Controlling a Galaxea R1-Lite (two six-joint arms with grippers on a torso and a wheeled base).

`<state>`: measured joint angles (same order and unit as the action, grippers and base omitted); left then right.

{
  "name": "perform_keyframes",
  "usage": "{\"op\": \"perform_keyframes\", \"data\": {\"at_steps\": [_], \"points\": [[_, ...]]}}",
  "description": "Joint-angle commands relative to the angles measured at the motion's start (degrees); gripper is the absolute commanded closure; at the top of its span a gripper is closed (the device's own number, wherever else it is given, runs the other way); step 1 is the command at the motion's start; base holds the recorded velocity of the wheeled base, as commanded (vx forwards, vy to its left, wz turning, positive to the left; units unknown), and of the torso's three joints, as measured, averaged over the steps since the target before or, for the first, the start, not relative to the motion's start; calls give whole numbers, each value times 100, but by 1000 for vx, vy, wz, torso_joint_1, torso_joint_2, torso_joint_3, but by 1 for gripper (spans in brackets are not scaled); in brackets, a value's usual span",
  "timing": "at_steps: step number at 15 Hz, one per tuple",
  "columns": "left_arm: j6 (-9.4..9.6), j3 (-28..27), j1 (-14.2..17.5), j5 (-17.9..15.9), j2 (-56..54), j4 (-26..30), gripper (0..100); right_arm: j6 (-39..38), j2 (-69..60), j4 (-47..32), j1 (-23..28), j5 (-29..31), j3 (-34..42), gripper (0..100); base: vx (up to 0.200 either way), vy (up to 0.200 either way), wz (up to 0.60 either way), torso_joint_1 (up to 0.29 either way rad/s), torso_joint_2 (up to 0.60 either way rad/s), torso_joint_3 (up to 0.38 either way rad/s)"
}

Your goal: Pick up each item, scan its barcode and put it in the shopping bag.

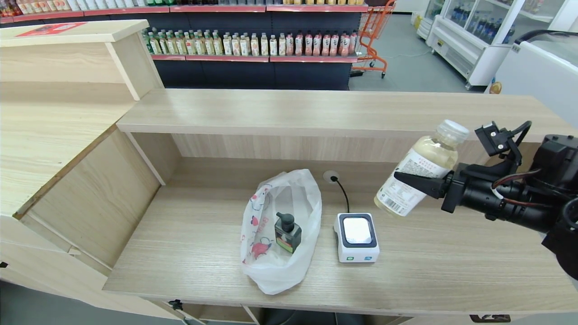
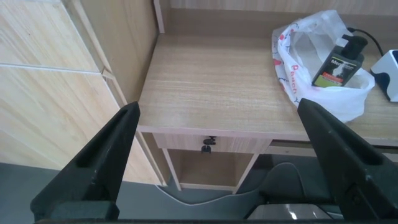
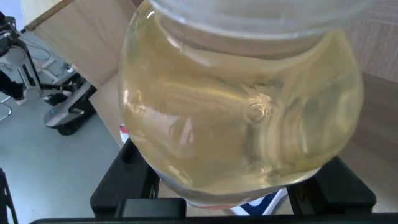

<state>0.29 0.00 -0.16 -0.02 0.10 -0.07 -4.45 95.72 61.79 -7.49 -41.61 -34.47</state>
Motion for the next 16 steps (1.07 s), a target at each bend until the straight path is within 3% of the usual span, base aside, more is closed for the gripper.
{"op": "perform_keyframes", "data": {"at_steps": [1,4,8,16], "points": [[-3,0,-2,2,-1,-1,0,-3,-18,17,1,3,-7,100,0,200,0,-17,-7,7],[6,0,-2,2,-1,-1,0,32,105,17,-7,30,-24,100,0,200,0,17,7,1],[6,0,-2,2,-1,-1,0,630,869,70,-86,91,-314,100,0,0,0,0,0,0],[6,0,-2,2,-1,-1,0,972,2618,96,-895,1331,-1720,100,0,0,0,0,0,0]]}}
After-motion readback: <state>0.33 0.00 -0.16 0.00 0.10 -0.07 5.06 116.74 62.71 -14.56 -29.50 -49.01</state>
